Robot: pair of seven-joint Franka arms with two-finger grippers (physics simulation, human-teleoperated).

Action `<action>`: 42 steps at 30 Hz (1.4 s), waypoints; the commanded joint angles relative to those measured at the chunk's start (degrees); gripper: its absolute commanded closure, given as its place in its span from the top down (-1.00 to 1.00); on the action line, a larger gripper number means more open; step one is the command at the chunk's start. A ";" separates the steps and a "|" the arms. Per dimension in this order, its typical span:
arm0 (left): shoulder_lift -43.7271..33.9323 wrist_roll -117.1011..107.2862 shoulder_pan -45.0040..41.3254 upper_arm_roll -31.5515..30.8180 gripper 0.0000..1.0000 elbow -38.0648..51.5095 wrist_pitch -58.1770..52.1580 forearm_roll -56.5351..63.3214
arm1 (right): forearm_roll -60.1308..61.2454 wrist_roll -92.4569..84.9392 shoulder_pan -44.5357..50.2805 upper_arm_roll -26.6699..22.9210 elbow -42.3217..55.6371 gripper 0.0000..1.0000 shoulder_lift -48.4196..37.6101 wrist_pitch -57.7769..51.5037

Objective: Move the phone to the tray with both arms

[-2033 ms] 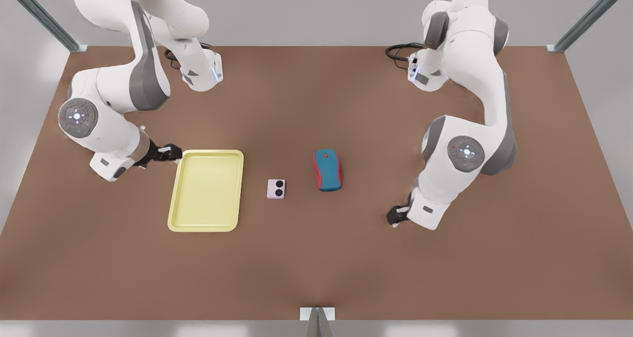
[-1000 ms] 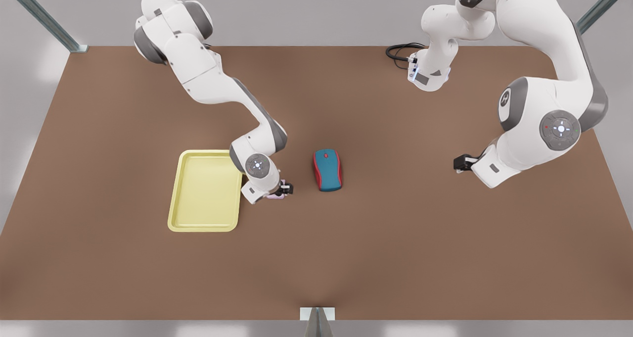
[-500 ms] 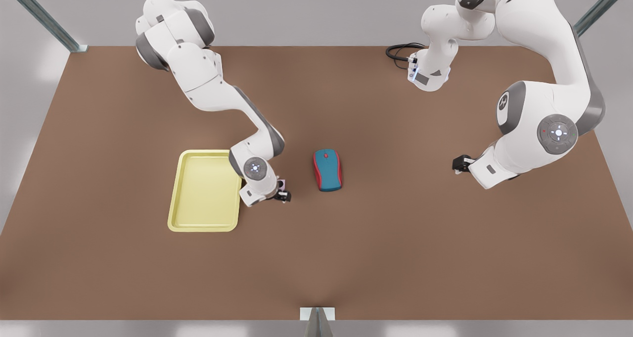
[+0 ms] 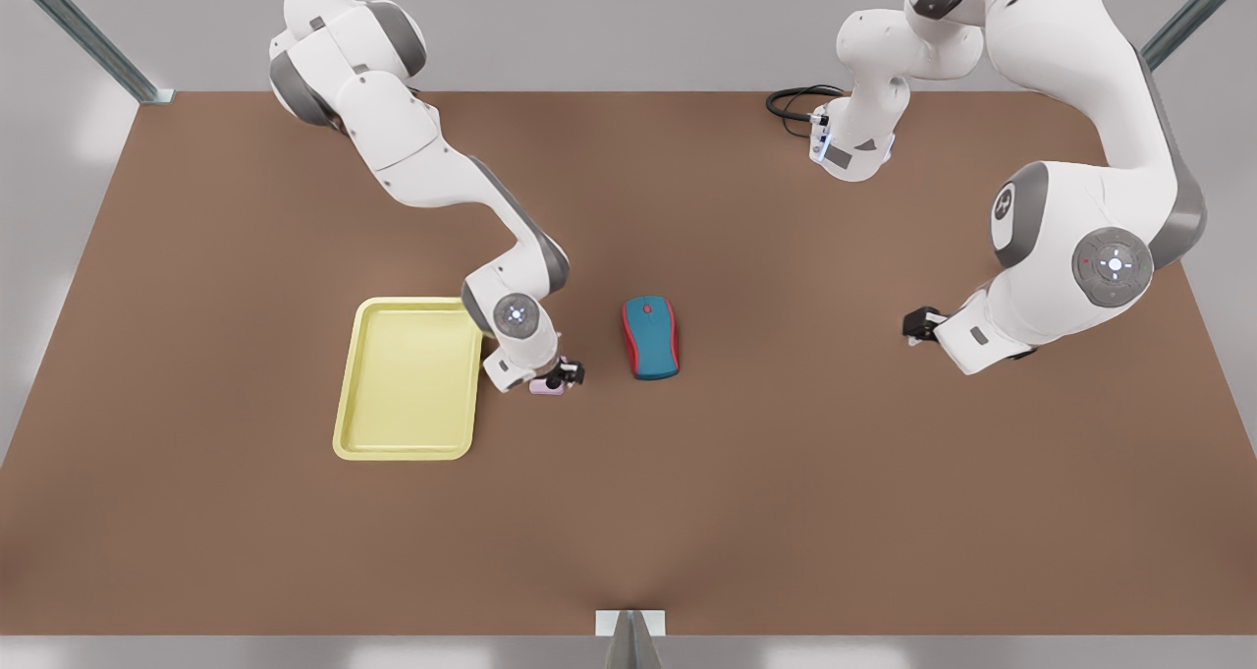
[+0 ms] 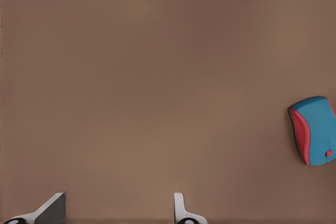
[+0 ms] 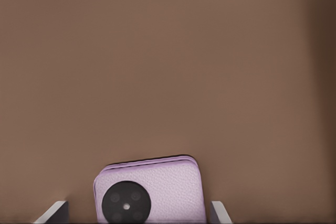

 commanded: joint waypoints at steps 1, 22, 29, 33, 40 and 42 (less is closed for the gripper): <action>-0.01 1.66 -0.02 0.14 1.00 0.03 0.06 -0.03 | 0.12 0.99 -0.02 0.01 -0.36 1.00 -0.04 0.62; 0.60 1.57 -0.02 0.14 1.00 0.03 0.06 -0.03 | -0.15 -0.16 -1.08 -0.08 -1.77 0.50 -2.33 -0.43; 0.60 1.66 -0.02 0.14 1.00 0.03 0.06 -0.03 | 0.12 -12.90 -8.63 0.01 -9.85 0.50 -13.05 -6.41; 0.60 1.57 -0.11 0.14 1.00 0.03 0.06 -0.11 | 0.38 -30.39 -17.86 -0.17 -22.41 0.50 -22.10 -5.97; 0.60 1.57 -0.11 0.14 1.00 0.03 0.06 -0.11 | 0.47 -39.53 -21.73 -3.16 -32.27 1.00 -24.13 0.27; 0.69 1.57 -0.02 0.14 1.00 0.03 0.06 -0.11 | 0.47 -39.62 -21.73 -3.15 -31.65 1.00 -25.27 -0.34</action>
